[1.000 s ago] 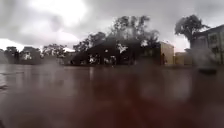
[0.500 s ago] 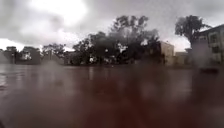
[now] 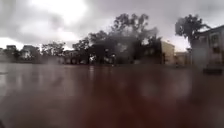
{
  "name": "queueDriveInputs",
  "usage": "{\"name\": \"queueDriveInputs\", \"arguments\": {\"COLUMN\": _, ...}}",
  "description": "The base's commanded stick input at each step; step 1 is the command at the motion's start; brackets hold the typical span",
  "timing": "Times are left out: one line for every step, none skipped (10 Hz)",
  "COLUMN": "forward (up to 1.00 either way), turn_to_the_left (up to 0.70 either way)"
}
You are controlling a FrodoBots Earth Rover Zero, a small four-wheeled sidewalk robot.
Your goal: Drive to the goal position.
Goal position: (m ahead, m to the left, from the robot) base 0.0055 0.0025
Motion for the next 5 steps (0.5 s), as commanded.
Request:
{"name": "queueDriveInputs", "arguments": {"forward": 0.45, "turn_to_the_left": 0.00}}
{"name": "queueDriveInputs", "arguments": {"forward": 0.45, "turn_to_the_left": 0.00}}
{"name": "queueDriveInputs", "arguments": {"forward": 0.45, "turn_to_the_left": 0.00}}
{"name": "queueDriveInputs", "arguments": {"forward": 0.45, "turn_to_the_left": 0.00}}
{"name": "queueDriveInputs", "arguments": {"forward": 0.45, "turn_to_the_left": 0.00}}
